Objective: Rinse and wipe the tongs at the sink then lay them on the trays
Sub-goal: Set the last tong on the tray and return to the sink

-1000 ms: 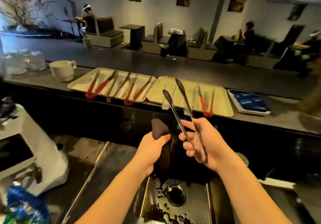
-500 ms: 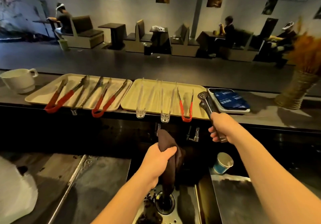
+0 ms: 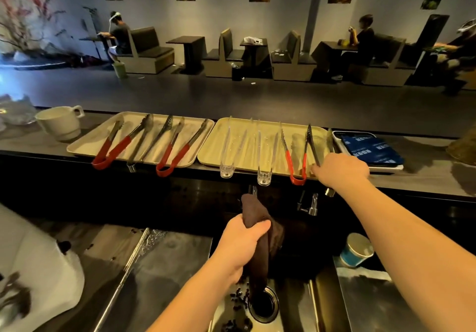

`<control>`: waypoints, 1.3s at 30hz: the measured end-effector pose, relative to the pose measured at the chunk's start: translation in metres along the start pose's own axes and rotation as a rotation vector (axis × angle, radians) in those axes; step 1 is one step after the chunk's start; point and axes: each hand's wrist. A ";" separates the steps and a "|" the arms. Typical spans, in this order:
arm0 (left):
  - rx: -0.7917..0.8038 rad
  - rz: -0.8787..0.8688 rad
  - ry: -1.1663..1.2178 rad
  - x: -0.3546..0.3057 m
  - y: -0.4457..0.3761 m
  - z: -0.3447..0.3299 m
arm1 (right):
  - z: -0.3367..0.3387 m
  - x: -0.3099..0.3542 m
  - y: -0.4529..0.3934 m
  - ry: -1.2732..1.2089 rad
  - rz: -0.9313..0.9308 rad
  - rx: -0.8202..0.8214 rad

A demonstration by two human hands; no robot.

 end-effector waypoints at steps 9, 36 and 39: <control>-0.094 -0.020 0.069 0.005 0.018 0.050 | 0.027 0.022 0.055 -0.062 0.052 -0.217; -0.990 -0.270 0.671 0.061 0.342 0.426 | 0.019 0.417 0.484 -0.842 1.275 0.473; -1.076 -0.272 0.719 0.073 0.387 0.460 | 0.022 0.444 0.536 -0.877 1.332 0.563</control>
Point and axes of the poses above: each hand's wrist, its own y-axis away from the middle knuckle, its own z-axis out of the back of the hand, x = y × z, and after that the axes turned 13 degrees about y, right-handed
